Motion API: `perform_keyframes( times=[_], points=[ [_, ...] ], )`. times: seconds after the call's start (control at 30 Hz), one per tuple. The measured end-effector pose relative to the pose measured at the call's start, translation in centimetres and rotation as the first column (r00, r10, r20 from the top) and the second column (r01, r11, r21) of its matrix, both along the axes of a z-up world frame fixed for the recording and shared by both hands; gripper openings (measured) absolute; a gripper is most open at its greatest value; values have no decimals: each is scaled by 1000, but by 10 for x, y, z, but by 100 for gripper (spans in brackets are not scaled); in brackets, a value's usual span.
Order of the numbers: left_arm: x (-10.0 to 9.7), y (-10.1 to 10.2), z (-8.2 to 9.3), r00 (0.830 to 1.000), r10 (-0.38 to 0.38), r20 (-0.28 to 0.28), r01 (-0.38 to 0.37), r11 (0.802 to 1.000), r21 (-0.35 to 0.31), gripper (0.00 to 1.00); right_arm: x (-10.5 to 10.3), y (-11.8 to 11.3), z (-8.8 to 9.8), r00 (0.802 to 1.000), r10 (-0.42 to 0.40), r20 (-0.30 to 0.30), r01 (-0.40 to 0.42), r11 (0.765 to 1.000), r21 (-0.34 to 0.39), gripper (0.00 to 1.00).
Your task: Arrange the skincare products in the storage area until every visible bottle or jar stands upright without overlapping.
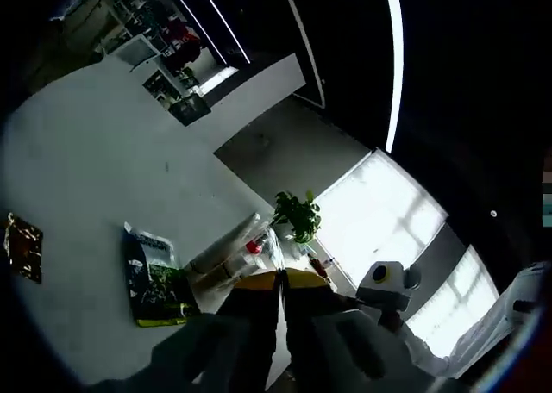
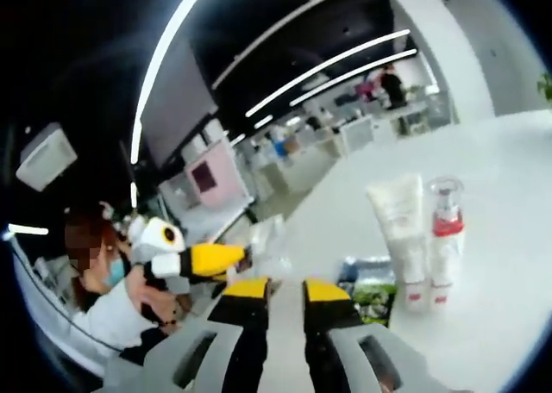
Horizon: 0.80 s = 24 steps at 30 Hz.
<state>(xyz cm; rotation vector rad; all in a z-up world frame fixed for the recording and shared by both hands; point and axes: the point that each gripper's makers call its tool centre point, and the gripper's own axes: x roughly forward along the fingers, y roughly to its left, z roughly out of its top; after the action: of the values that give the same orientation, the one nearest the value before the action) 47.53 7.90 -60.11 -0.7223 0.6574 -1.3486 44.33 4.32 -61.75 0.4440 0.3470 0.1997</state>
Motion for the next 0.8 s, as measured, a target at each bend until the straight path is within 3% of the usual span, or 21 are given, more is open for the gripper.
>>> perform_keyframes(
  times=[0.37, 0.8],
  points=[
    [-9, 5, -4, 990, -131, 58, 129, 991, 41, 0, 6, 13, -4, 998, 62, -11, -61, 998, 32, 10],
    [1, 10, -17, 991, -125, 50, 121, 990, 73, 0, 6, 24, -22, 991, 106, -78, -103, 994, 36, 0]
  ],
)
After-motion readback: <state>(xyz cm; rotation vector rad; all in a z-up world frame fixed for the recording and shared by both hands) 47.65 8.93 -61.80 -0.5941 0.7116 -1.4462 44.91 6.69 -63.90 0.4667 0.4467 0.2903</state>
